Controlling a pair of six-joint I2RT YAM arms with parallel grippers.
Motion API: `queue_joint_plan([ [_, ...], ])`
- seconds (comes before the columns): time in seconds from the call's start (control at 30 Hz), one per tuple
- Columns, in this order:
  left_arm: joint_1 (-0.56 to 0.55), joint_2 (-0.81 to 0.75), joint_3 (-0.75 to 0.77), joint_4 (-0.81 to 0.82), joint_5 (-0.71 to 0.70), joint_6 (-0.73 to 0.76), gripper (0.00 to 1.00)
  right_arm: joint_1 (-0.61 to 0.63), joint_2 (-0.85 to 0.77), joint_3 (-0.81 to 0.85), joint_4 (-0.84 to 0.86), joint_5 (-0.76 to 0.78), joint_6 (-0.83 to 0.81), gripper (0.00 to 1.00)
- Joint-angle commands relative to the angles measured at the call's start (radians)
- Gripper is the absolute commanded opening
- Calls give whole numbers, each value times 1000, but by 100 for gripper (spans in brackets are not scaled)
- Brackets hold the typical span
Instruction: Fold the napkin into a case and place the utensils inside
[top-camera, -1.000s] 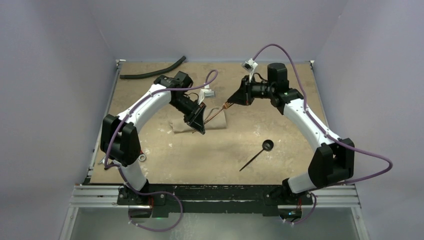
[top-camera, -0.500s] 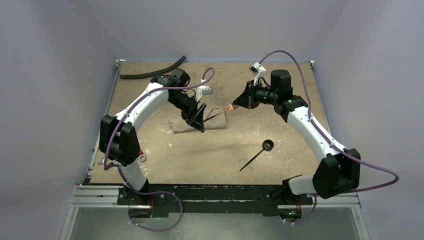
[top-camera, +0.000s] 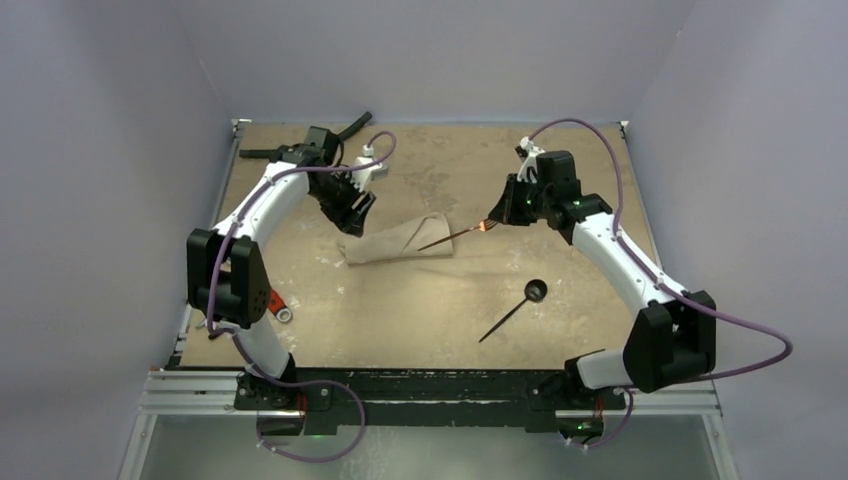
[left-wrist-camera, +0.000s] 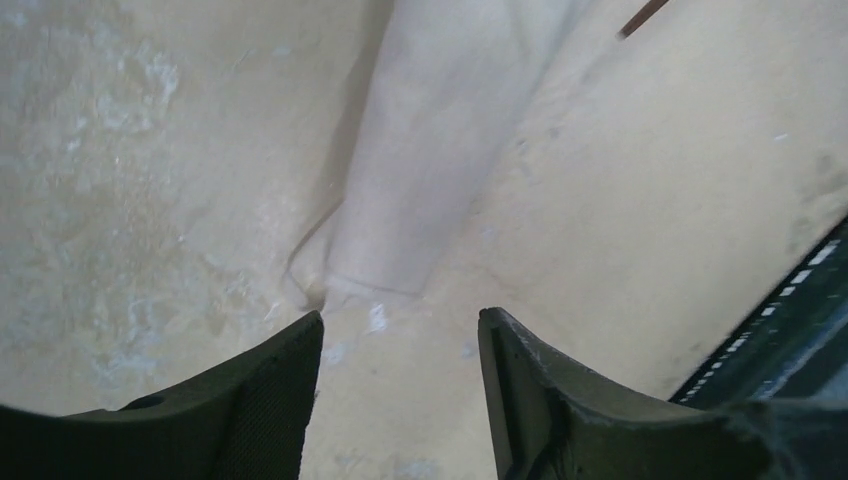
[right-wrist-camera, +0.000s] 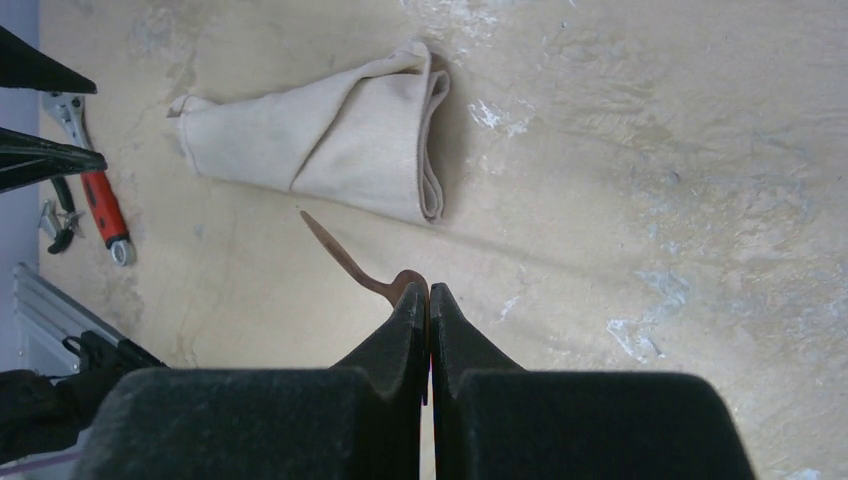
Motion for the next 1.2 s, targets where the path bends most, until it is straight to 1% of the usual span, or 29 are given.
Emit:
queue_joint_plan([
  [0.0,8,-9,-115,152,-210,94,54,-4,40,39,43,40,51,0],
  [0.07,11,-5,-150,200,-249,110,52,-4,62,40,64,34,62,0],
  [0.17,18,13,-170,235,-277,128,51,-4,89,41,89,33,83,0],
  [0.37,27,40,-174,264,-264,124,51,-4,123,21,137,11,111,0],
  [0.8,27,67,-250,355,-284,146,47,-4,178,-20,222,-18,148,0],
  [1.0,26,75,-275,391,-305,154,44,-4,192,-33,265,-20,163,0],
  [1.17,26,89,-283,407,-304,155,41,-4,204,-64,314,-57,195,0],
])
